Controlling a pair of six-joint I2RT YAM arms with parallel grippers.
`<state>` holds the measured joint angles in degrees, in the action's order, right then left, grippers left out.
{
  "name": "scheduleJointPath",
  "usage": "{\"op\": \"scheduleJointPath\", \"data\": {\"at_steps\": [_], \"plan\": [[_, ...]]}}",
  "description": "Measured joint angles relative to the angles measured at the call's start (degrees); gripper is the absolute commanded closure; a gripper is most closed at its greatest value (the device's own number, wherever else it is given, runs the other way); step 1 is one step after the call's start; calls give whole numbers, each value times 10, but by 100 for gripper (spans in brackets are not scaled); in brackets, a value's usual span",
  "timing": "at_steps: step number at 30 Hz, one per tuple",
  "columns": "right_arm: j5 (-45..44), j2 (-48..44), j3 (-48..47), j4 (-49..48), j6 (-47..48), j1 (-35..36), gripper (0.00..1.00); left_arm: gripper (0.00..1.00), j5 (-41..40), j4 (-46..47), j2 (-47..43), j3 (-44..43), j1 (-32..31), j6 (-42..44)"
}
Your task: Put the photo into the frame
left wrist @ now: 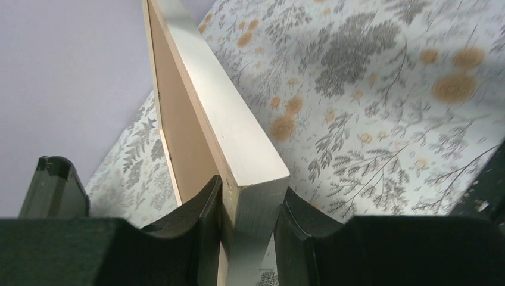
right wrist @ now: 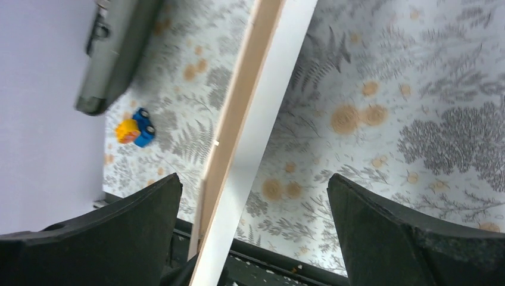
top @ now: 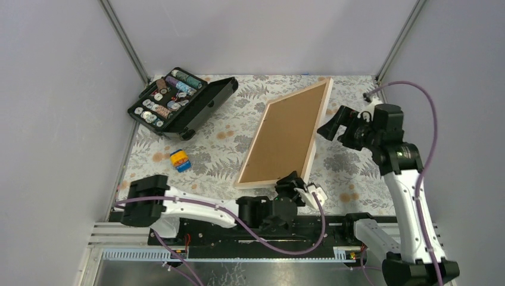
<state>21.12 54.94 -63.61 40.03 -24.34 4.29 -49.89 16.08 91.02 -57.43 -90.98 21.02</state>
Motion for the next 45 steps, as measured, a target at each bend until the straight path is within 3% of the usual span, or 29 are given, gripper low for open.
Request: {"op": "scheduleJointPath", "data": {"at_steps": [7, 14, 25, 32, 45], "plan": [[0, -73, -91, 19, -26, 0, 0, 100, 67, -26, -95, 2, 39, -107], [-1, -109, -125, 23, -45, 0, 0, 100, 163, 43, -194, 57, 125, -261], [-7, -104, -125, 49, -48, 0, 0, 100, 362, 136, -199, 143, 286, -565], [-10, -106, -125, 49, -45, 0, 0, 100, 431, 230, -145, 194, 367, -726], [-11, -107, -114, 58, -39, 0, 0, 100, 532, 329, 42, 212, 380, -898]]}}
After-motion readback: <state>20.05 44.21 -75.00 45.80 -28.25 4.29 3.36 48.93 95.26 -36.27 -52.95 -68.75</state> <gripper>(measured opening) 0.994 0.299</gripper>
